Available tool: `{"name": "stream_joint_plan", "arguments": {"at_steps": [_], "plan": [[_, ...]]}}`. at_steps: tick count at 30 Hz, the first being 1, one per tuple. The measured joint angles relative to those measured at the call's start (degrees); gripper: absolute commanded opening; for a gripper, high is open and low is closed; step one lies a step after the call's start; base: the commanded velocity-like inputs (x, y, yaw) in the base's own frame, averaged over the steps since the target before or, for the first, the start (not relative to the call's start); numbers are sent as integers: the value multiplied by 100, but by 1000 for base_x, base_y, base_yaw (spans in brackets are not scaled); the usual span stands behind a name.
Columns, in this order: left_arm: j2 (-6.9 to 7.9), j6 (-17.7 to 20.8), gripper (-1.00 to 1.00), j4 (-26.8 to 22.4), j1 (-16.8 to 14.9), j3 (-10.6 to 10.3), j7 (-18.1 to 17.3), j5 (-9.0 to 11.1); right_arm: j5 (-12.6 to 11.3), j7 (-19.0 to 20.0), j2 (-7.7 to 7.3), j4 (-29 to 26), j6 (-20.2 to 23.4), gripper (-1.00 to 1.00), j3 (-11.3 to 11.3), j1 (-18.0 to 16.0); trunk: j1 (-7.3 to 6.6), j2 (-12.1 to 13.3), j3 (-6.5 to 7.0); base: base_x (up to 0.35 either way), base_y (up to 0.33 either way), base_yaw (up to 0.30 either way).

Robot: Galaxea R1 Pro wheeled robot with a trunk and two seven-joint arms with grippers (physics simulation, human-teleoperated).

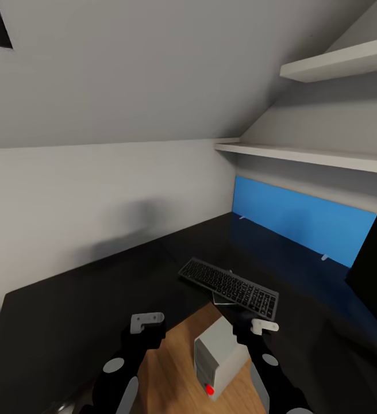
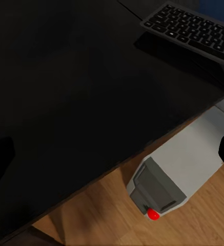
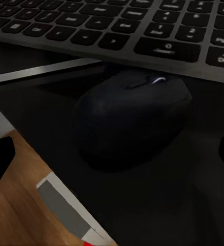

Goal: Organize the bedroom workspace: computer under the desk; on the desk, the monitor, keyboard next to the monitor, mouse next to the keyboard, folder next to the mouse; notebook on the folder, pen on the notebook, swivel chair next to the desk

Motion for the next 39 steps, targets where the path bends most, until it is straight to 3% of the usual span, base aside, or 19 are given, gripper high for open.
{"name": "stream_joint_plan", "arguments": {"at_steps": [25, 31, 39], "plan": [[-9, 0, 100, -31, 0, -6, 0, 0, 0, -157, 0, 0, 21, 100, 1, -1, 1, 0, 0, 8, 0, 0], [-21, 0, 100, -34, 0, -8, 0, 0, 0, -158, 0, 0, 32, 100, 0, -1, 132, -239, -107, 0, 0, 0], [-26, 0, 100, -35, 0, -7, 0, 0, 0, -158, 0, 0, 35, 100, 1, -1, 133, -240, -108, 0, 0, 0]]}}
